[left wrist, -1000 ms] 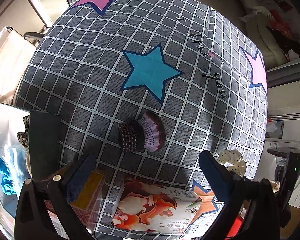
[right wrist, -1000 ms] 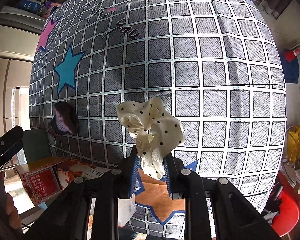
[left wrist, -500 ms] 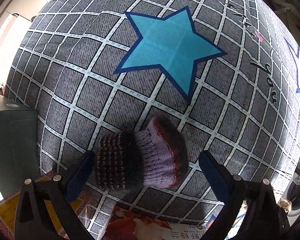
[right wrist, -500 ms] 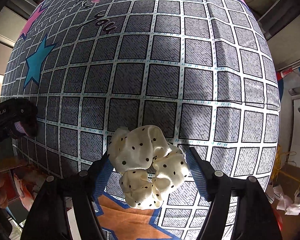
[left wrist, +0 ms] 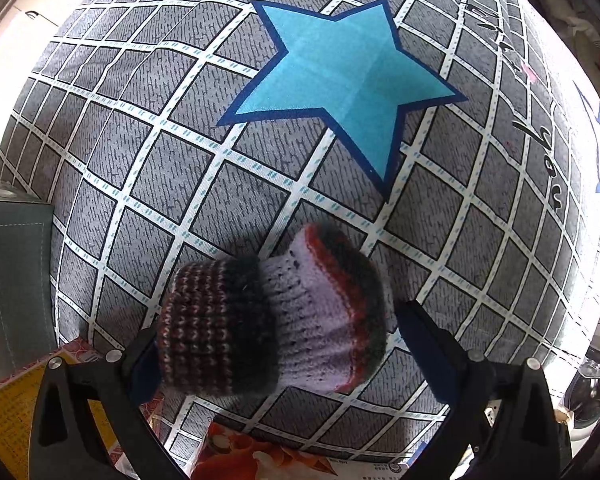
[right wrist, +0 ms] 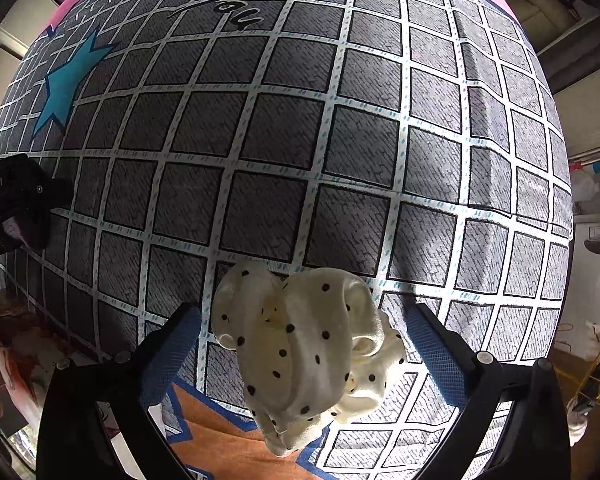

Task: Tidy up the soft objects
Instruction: 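Grasp pink-and-brown knit sock with left tool while right tool lifts the scrunchie, then carry the knit sock and scrunchie with both tools over the white box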

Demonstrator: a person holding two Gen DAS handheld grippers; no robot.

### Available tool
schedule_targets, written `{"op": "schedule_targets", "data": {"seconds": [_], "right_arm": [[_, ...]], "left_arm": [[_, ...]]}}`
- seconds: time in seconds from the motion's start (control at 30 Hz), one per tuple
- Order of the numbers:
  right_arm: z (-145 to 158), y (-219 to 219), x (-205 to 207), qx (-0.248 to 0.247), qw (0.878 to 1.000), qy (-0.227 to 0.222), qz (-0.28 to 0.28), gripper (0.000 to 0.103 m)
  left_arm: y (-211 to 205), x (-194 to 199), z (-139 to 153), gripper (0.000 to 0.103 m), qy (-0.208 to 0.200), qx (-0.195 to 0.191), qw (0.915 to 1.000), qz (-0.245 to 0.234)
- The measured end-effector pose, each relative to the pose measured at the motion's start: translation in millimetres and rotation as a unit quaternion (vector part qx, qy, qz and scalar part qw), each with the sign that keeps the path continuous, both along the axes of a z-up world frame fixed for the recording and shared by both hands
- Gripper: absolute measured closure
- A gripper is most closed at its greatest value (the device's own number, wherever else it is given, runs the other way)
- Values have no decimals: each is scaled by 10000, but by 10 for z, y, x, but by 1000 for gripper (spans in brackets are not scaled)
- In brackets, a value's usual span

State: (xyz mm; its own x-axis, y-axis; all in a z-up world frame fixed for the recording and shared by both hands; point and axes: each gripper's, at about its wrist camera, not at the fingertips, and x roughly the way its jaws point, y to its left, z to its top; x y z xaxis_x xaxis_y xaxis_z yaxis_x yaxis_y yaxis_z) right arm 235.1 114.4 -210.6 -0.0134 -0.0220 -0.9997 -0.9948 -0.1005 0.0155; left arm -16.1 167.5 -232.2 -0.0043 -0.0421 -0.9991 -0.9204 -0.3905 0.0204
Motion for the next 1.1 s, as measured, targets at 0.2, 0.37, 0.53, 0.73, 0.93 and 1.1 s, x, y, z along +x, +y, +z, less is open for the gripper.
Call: {"op": "schedule_targets", "data": {"seconds": [0.2,0.37,0.53,0.73,0.93,1.1], "right_arm": [[28,183,-36,-76,10000,-38,14,11],[221,276,66,109,9991,299,286,77],[434,325,128,152,9979,628,95,78],[874,396,24,386,9944,985,13,78],[1218,260,-216,604,9911,1182,133,78],[1439,-71,-339,712,9894,1247,207,78]], "left_arm": [[-38,130,145,4,-71,-185,9997,-158],[-29,406,353,47,77,76,9958,-911],[-137,658,740,48,209,482,9864,-1560],[-351,839,1277,48,92,853,9762,-1990],[-526,763,1641,48,-14,1074,9709,-2142],[-695,610,1871,48,-76,1257,9676,-2188]]}}
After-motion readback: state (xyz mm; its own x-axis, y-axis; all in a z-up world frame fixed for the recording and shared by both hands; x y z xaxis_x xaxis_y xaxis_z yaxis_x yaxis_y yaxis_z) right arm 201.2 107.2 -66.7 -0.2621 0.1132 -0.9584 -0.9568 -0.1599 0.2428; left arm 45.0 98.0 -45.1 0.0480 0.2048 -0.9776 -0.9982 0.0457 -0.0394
